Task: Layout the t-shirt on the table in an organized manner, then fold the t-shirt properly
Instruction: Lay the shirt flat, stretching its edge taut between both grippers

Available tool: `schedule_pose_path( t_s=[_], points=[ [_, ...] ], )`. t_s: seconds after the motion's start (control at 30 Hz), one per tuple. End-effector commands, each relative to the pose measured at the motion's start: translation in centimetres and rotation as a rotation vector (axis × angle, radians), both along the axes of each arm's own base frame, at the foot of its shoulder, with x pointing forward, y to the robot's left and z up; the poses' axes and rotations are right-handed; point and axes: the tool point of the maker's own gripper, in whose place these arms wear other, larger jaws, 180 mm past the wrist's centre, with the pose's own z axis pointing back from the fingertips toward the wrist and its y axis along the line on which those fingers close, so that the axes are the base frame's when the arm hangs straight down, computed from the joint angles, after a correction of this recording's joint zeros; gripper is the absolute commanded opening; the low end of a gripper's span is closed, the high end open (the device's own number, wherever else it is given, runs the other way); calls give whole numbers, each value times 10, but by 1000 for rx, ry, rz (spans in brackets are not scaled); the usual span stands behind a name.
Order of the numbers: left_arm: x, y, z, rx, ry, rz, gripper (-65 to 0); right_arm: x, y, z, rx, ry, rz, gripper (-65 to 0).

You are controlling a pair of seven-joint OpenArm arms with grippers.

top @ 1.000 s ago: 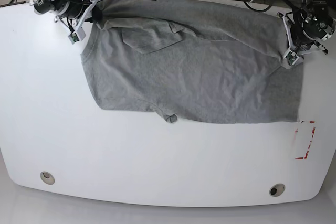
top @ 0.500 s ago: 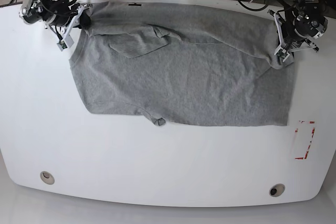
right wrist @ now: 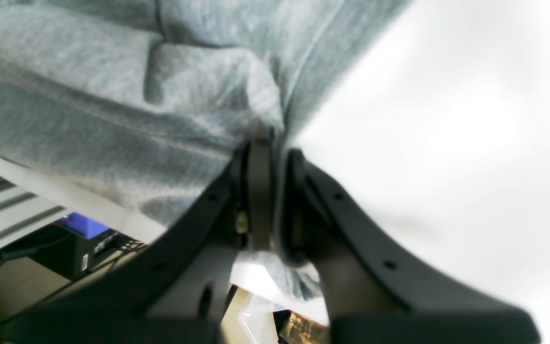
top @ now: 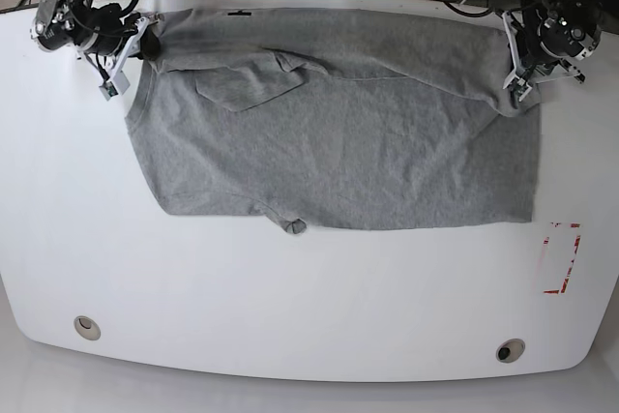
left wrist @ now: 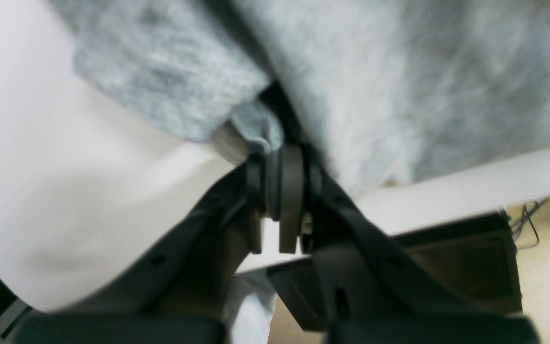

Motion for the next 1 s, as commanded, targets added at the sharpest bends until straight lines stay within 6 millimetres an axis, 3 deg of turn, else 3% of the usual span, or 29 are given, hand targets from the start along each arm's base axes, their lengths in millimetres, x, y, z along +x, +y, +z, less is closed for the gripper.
schedule_pose_path(
  t_s=[0.0,0.33,0.63,0.8,0.87,0.97],
  points=[
    [1,11,10,28,-22,7,-650,-3,-12,2,-48,20,6,-610],
    [0,23,24,56,-58,38,-650,-2,-17,3,-62,19,11,-610],
    [-1,31,26,67,-63,56,-650,-2,-17,3,-62,19,11,-609],
    [-12,31,22,69,-35,54,-650,-2,-17,3,-62,19,11,-609],
    [-13,34,23,79,-31,49,-632,-2,-17,3,-62,19,11,-609],
    [-18,37,23,88,-17,44,-551,-2,-17,3,-62,19,11,-609]
  ],
)
